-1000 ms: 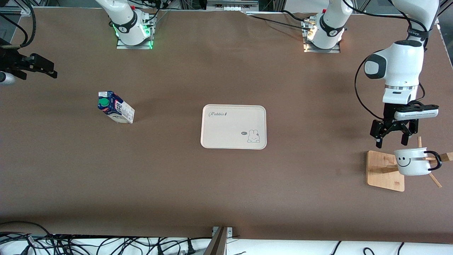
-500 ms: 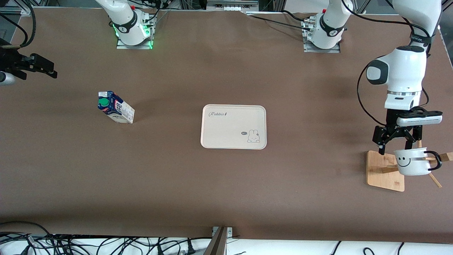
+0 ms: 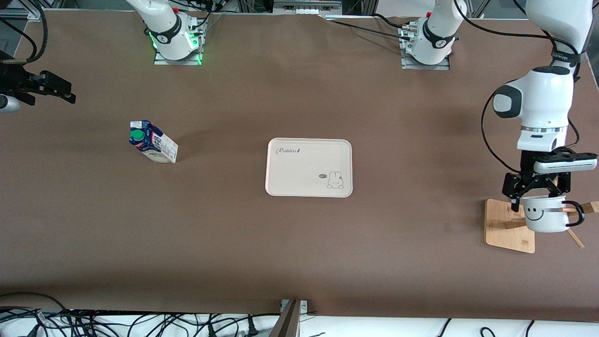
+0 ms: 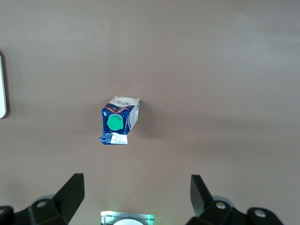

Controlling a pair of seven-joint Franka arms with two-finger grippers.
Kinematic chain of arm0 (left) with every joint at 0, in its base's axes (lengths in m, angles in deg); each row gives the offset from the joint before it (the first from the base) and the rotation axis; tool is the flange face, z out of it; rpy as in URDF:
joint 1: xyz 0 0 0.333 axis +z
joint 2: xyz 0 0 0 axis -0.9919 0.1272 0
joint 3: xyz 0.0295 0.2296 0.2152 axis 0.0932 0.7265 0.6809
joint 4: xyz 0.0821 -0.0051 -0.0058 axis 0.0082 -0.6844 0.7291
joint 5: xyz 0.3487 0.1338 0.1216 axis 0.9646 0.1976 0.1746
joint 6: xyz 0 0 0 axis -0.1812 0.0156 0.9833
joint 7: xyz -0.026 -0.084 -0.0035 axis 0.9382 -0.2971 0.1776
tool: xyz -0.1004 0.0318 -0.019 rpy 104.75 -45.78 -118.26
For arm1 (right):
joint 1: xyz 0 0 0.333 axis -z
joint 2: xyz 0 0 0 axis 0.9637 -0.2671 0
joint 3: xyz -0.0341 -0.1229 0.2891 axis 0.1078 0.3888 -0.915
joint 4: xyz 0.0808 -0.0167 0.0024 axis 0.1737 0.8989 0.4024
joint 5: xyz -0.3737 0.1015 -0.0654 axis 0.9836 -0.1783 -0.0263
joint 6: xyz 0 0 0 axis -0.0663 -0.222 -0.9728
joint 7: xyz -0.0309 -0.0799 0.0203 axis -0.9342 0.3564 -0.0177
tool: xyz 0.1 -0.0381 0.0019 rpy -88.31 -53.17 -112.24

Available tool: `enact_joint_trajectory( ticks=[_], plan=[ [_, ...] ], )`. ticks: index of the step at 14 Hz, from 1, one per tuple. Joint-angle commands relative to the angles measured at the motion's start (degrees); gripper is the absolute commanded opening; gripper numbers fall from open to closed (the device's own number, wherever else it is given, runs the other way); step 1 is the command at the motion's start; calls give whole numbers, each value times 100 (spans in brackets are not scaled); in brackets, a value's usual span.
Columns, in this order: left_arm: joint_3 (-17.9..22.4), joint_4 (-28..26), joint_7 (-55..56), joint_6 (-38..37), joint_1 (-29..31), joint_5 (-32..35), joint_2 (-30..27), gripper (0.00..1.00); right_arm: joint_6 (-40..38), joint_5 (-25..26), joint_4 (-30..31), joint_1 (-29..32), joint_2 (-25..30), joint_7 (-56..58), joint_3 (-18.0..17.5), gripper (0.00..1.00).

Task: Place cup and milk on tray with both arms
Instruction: 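Lower the left gripper onto the mug rim and close it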

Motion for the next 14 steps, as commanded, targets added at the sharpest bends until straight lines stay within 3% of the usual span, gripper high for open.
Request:
enact_joint_trajectory(
  ticks=[1,7,9,10,11,14],
  plan=[
    [-21,224,-56,55,91,140,185,100,-47,-12,-18,65,6,-30,-41,100],
    [-21,268,-64,55,82,166,194,100,-47,-12,-18,74,6,-30,-41,100],
    [-21,224,-64,55,82,236,150,32,-47,-12,-18,74,6,-30,-41,100],
    [-21,233,-64,55,82,236,150,6,-47,-12,-18,74,6,-30,-41,100],
    [-30,233,-56,55,82,236,150,0,-47,-12,-18,66,6,-30,-41,100],
    [-82,242,-56,55,73,228,133,0,-47,-12,-18,65,6,-30,-41,100]
  ],
)
